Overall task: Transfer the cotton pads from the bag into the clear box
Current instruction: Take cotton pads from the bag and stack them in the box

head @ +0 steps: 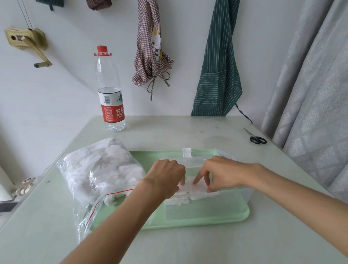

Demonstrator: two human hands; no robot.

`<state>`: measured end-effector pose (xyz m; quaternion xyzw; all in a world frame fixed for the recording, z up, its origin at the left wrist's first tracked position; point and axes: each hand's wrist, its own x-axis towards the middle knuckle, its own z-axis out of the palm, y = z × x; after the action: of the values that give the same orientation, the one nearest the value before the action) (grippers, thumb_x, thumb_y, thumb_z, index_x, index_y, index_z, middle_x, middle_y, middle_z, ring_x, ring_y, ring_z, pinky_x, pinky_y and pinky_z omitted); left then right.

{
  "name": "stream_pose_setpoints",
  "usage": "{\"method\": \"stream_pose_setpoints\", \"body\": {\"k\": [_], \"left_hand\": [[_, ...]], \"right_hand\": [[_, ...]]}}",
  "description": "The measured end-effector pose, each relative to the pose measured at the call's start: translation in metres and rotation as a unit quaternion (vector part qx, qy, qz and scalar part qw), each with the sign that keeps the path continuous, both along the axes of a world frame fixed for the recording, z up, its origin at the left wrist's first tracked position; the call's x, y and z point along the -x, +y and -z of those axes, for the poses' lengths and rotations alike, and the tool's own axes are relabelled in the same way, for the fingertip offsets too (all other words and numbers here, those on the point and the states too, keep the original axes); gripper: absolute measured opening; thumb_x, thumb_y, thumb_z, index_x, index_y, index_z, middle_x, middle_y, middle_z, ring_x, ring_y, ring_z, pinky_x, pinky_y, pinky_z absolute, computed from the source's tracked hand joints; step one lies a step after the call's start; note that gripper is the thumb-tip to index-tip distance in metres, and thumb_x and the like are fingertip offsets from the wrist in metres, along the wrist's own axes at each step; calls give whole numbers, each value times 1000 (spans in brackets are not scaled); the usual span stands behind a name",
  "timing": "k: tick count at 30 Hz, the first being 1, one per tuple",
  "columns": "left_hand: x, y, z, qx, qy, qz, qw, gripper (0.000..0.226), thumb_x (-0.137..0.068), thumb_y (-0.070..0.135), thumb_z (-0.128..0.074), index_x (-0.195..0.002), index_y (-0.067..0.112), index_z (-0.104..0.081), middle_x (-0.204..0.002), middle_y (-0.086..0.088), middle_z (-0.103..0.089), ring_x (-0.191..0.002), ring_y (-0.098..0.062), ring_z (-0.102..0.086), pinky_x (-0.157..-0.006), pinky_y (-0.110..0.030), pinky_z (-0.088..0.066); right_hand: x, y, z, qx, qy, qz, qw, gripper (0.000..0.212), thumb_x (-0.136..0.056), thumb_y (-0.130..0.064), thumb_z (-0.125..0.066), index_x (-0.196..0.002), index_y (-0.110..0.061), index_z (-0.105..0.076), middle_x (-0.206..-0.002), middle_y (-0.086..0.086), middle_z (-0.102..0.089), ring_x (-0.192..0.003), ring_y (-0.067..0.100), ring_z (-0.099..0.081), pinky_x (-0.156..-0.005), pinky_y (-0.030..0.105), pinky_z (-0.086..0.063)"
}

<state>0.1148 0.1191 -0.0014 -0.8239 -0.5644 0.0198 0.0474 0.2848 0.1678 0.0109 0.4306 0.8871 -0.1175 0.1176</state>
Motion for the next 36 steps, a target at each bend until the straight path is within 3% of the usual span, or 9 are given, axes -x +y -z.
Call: {"method": "stream_pose_setpoints", "body": {"k": [3, 6, 13, 18, 22, 27, 30, 32, 36], "left_hand": [[2, 1, 3, 14, -5, -8, 1000, 29, -91, 22, -59, -119, 31, -62, -122, 2, -62, -112, -21, -57, -84, -27, -39], [2, 2, 7, 16, -23, -36, 999, 31, -91, 19, -57, -119, 33, -62, -122, 3, -62, -115, -22, -56, -83, -25, -38], [1, 1, 8, 3, -27, -58, 998, 32, -92, 16, -54, -117, 34, -63, -120, 5, -64, -112, -21, -58, -80, -23, -36], [-4, 0, 8, -9, -14, -67, 998, 30, -91, 13, -57, -115, 29, -63, -119, 1, -62, -111, -23, -57, -77, -25, -35], [-3, -1, 7, -30, -19, -79, 996, 27, -87, 13, -61, -109, 29, -65, -112, 2, -63, -106, -21, -59, -72, -24, -33], [-2, 3, 8, -12, -11, -75, 997, 25, -87, 16, -61, -108, 30, -65, -113, 3, -64, -106, -20, -60, -74, -24, -34], [1, 0, 6, -15, -64, -76, 995, 26, -89, 25, -59, -114, 31, -62, -117, 3, -63, -110, -21, -58, -79, -26, -37], [8, -9, -3, -53, -153, -89, 983, 29, -91, 36, -55, -119, 34, -61, -115, 5, -66, -109, -18, -60, -83, -28, -43], [54, -46, -22, -174, -306, -172, 920, 34, -85, 50, -59, -118, 42, -61, -118, 21, -63, -111, -4, -57, -77, -19, -39]], "right_hand": [[3, 5, 10, -18, -44, -23, 999, 46, -82, -23, -67, -126, -35, -59, -101, 0, -66, -79, 15, -52, -53, 12, -32], [8, 9, 17, -6, -10, -9, 1000, 48, -82, -23, -68, -128, -34, -58, -102, 1, -65, -77, 15, -52, -53, 15, -33], [12, 19, 14, 34, 8, -6, 999, 49, -81, -21, -69, -127, -35, -58, -105, 1, -66, -77, 12, -53, -72, 21, -42], [0, 13, 8, -32, 40, 35, 998, 30, -77, -35, -74, -107, -34, -70, -86, -10, -68, -77, 9, -59, -65, 19, -42], [2, 11, 18, 30, 127, 62, 989, 28, -78, -30, -73, -106, -37, -71, -84, -8, -69, -64, 4, -61, -74, 24, -49], [9, 12, 30, 50, 130, 60, 988, 25, -80, -28, -70, -104, -36, -72, -78, -10, -62, -65, 6, -55, -74, 24, -48], [3, 11, 29, 47, 197, 90, 975, 13, -81, -31, -70, -94, -34, -74, -75, -11, -67, -55, 6, -61, -70, 24, -50], [1, 10, 26, 15, 274, 123, 954, 4, -81, -33, -70, -80, -35, -73, -67, -11, -68, -50, 7, -62, -63, 24, -48], [5, -6, 23, -76, 416, 150, 894, 10, -81, -33, -70, -73, -38, -71, -60, -11, -67, -53, 10, -62, -63, 31, -52]]}}
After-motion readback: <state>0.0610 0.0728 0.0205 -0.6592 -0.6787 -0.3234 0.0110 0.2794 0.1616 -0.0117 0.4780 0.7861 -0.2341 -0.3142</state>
